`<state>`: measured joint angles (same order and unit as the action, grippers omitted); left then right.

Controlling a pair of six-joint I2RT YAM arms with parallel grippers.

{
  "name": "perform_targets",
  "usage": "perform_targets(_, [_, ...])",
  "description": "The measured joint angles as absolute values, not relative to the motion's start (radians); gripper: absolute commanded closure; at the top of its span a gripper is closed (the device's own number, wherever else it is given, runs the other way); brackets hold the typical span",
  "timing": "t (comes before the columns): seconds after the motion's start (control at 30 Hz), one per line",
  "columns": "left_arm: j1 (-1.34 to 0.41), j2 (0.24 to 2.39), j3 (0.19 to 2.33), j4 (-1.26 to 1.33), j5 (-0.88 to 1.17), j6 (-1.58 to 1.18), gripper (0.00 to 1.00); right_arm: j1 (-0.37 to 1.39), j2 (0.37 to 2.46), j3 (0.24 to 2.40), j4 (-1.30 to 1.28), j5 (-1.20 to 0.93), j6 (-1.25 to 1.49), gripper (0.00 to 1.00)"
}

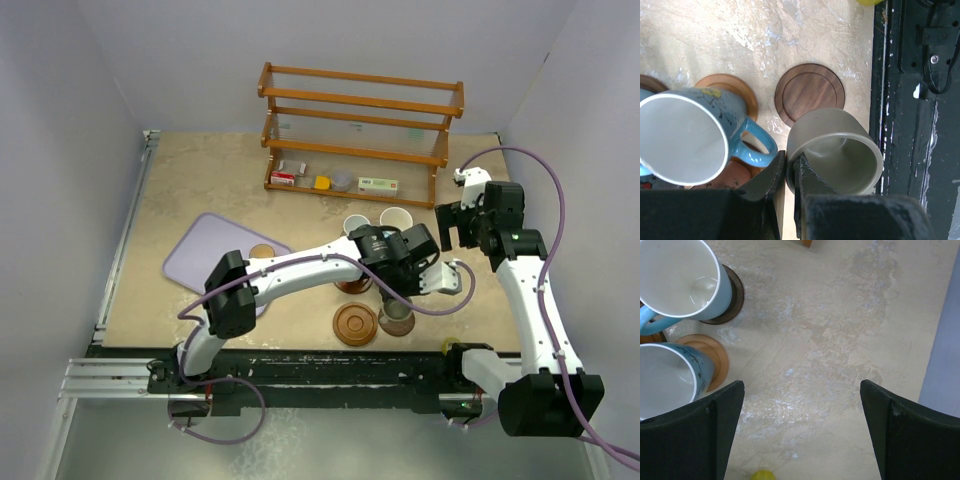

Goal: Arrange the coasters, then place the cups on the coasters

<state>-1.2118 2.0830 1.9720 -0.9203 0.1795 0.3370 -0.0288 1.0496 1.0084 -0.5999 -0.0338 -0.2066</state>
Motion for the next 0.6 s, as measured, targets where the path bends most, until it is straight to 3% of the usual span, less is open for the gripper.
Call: perform_targets(0.6, [-1.226, 2.246, 2.059, -0.899, 0.178, 0.298, 0.97, -0.047, 1.049, 1.008, -0.6, -0.012, -0.192, 0.0])
